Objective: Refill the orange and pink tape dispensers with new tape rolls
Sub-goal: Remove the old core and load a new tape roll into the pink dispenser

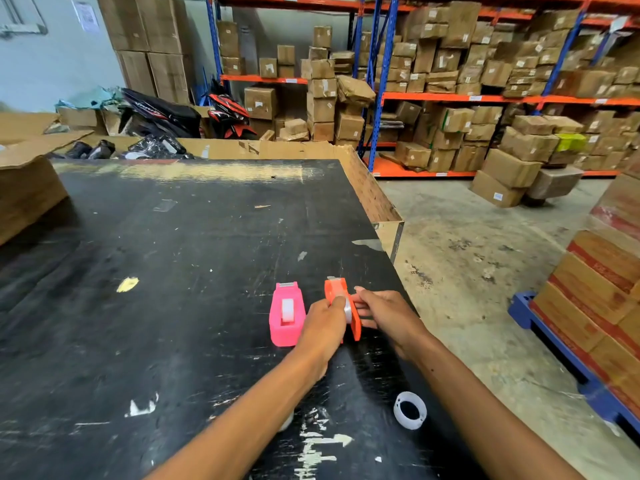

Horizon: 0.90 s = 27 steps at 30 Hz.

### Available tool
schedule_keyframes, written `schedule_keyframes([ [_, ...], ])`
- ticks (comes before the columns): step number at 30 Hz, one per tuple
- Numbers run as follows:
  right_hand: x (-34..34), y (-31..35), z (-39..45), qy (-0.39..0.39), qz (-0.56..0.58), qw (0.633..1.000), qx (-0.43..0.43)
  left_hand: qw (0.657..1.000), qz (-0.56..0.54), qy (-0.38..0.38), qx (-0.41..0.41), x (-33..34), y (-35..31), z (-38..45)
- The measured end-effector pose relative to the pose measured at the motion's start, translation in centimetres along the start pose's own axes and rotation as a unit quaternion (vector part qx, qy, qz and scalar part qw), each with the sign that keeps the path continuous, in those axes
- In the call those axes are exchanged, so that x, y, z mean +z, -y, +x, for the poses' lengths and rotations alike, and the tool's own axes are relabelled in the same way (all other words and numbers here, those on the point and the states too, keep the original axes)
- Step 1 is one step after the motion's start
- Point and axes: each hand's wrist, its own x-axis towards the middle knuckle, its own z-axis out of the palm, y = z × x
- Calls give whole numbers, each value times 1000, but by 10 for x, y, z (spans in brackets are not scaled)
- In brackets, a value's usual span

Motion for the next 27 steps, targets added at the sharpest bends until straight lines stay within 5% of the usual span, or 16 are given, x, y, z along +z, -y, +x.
schedule_keyframes([
  [10, -3, -3, 0, -23, -10, 1000, 10, 999, 34, 13, 21, -14, 2, -4],
  [15, 2, 19, -5, -140, -140, 971, -131, 994, 29, -4, 103, -47, -10, -10],
  [19, 32, 44, -13, -58, -211, 958, -184, 979, 150, -58, 125, -86, 2, -5],
  [24, 76, 46, -6, 32, -416, 899, -135, 949, 272, 103, 118, -120, 30, 12],
  [27, 93, 43, -3, 19, -489, 867, -93, 935, 302, 93, 164, -126, 35, 20],
])
